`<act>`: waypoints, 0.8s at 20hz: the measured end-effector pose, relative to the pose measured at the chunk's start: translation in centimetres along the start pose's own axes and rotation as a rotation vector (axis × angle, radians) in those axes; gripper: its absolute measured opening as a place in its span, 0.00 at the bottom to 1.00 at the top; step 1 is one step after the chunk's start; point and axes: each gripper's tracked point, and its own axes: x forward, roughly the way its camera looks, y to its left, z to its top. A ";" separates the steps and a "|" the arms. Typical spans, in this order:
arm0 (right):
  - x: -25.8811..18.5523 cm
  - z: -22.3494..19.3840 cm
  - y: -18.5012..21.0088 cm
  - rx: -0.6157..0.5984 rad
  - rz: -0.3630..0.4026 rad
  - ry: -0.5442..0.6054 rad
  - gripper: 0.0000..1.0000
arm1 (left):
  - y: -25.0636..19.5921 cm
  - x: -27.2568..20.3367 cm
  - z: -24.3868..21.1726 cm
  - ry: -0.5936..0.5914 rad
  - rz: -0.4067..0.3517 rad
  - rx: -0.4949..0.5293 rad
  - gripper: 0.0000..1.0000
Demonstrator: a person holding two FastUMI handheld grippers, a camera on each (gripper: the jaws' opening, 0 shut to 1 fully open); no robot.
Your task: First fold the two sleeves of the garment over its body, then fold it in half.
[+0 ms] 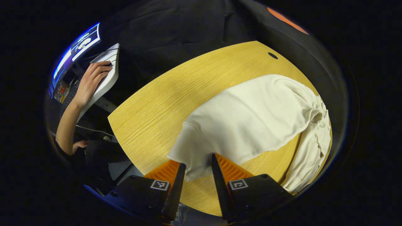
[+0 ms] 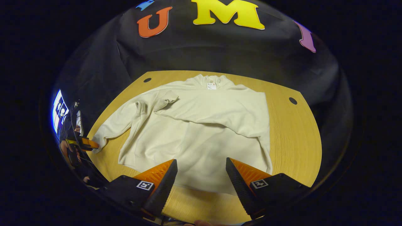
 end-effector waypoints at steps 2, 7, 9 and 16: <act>0.0 -0.8 -1.0 0.024 -0.019 0.012 0.96 | -0.4 0.0 0.0 0.005 -0.005 0.011 0.40; -0.7 -1.7 -3.4 0.083 -0.061 0.004 0.96 | -0.7 -0.1 0.1 0.030 0.048 0.081 0.14; -1.1 -2.2 -4.3 0.096 -0.071 -0.004 0.96 | -0.7 -0.2 0.2 0.038 0.066 0.098 0.09; -2.1 -3.9 -7.7 0.141 -0.094 -0.001 0.96 | -2.5 -1.9 0.9 0.040 0.081 0.186 0.03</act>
